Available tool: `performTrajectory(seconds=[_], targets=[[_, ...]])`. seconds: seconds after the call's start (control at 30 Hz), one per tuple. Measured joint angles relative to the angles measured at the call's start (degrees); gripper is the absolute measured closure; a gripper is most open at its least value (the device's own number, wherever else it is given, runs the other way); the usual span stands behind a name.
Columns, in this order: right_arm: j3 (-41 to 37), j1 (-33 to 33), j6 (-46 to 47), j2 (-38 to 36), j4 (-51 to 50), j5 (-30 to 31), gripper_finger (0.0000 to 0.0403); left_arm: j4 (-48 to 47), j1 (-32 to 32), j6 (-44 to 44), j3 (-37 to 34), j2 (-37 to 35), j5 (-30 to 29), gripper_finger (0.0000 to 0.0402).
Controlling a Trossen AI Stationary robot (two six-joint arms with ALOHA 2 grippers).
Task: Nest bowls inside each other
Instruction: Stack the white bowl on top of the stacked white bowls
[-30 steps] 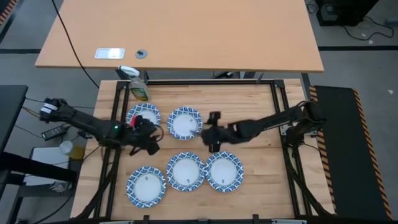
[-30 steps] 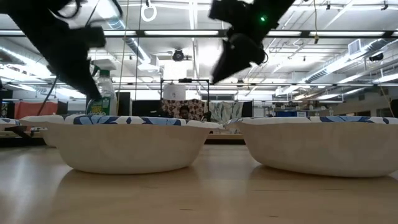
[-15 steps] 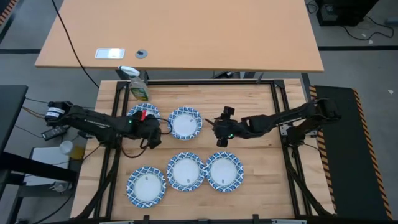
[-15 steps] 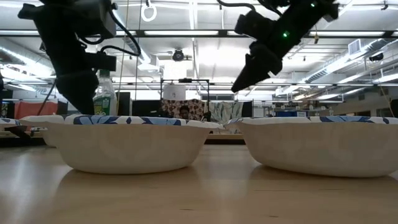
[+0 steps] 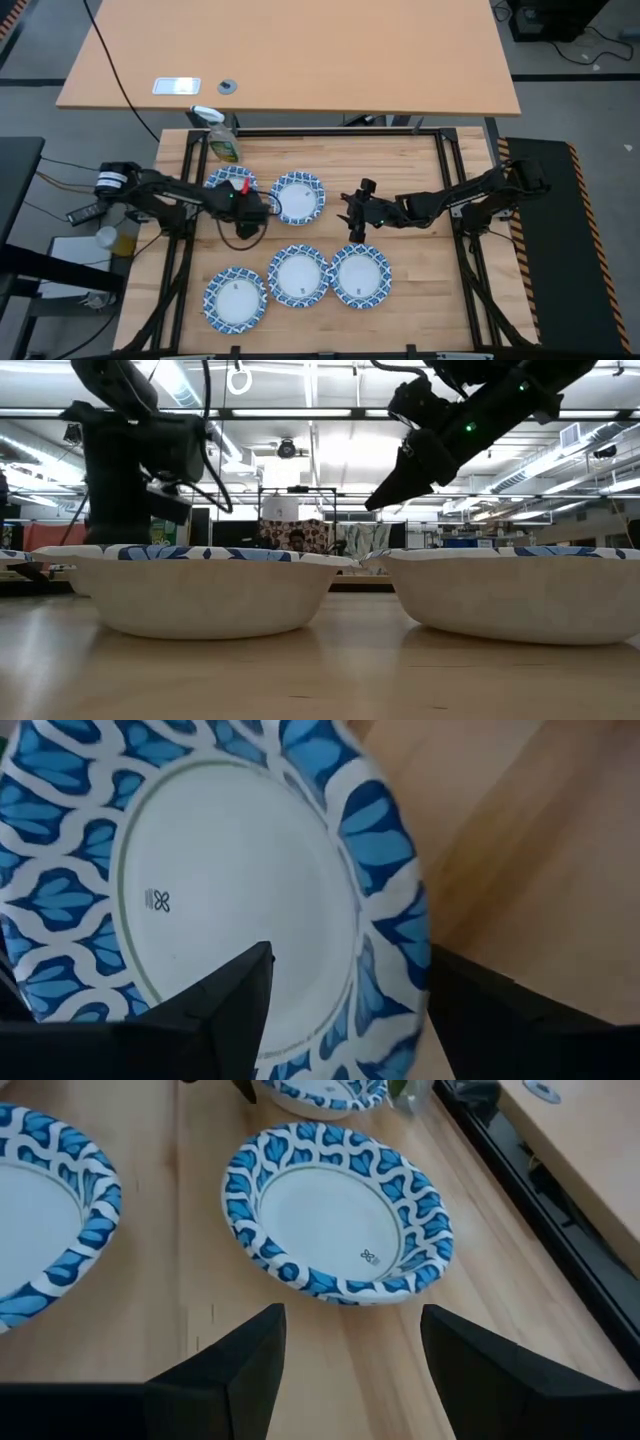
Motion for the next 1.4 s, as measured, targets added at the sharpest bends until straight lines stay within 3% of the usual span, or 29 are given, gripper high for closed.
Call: performTrajectory(seconds=[0.17, 0.53, 0.77, 1.4], targets=[[-0.1, 0.0, 0.0, 0.0, 0.0, 0.0, 0.0163, 0.1, 0.8, 1.0, 0.0, 2.4, 0.5, 0.0172], [-0.1, -0.1, -1.5, 0.0, 0.1, 0.6, 0.0163, -0.1, 0.1, 0.6, 0.0, 2.5, 0.4, 0.0272], [-0.1, -0.1, -1.5, 0.0, 0.3, 0.6, 0.0163, -0.7, -2.0, 0.4, 0.2, 2.5, 0.3, 0.0301], [-0.1, -0.1, -1.6, 0.0, 2.1, 0.7, 0.0163, -17.0, -7.3, 1.0, 15.7, 2.5, -9.7, 0.0358]])
